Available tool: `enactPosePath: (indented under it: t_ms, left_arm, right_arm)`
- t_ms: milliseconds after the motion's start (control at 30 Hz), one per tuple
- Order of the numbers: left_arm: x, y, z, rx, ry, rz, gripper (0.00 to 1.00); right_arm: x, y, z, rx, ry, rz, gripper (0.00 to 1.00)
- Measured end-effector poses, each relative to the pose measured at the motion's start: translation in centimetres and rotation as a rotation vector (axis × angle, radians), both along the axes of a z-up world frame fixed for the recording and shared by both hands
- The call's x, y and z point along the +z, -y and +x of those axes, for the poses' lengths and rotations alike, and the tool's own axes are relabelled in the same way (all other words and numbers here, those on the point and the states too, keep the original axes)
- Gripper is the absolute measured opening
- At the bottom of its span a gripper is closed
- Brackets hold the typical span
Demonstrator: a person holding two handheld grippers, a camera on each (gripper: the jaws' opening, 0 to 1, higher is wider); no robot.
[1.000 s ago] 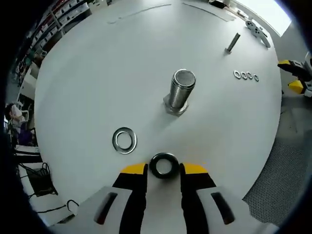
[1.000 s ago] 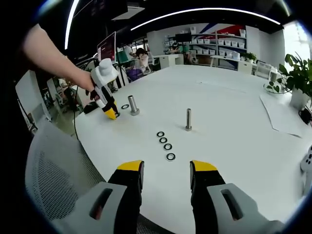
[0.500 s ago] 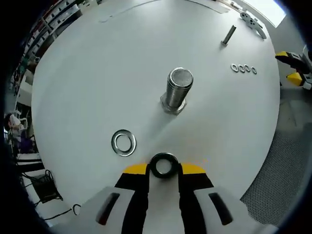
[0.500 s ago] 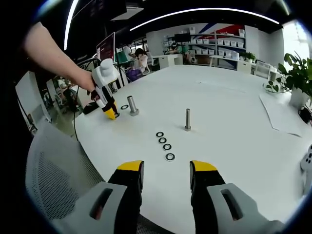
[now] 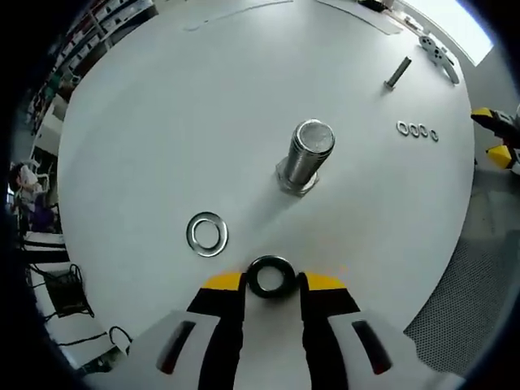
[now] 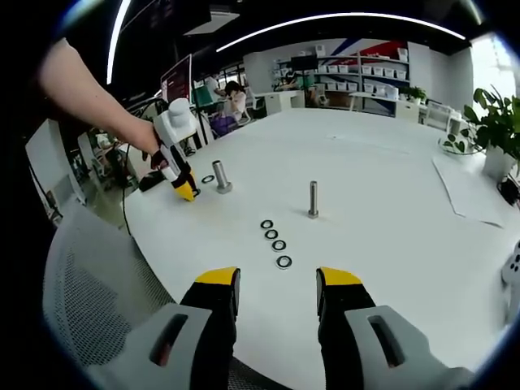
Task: Place the washer onto the threaded stud by aligning its center hole with the stud, sliding it down to the base, and recovering from edge contact or off-axis alignment until the washer reaches the visible bottom stop.
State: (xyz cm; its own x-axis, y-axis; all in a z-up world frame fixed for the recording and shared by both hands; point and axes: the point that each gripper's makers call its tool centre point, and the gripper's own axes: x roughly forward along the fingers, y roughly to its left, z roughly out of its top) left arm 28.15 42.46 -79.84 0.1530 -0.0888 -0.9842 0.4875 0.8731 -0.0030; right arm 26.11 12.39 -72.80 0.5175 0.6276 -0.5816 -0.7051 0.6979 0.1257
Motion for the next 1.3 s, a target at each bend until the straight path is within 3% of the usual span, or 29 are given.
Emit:
enactPosePath:
  t_ms: [433, 1033, 1300]
  left_arm:
    - [0.0, 0.1, -0.1, 0.03, 0.01, -0.011, 0.2]
    - [0.3, 0.6, -0.6, -0.07, 0.014, -0.014, 0.19]
    - [1.5, 0.8, -0.1, -0.092, 0.033, -0.027, 0.19]
  right_arm:
    - [0.1, 0.0, 0.0, -0.004, 0.0, 0.008, 0.4]
    - [0.1, 0.0, 0.0, -0.001, -0.004, 0.009, 0.4]
    - [0.0, -0.1, -0.2, 0.007, -0.008, 0.005, 0.4]
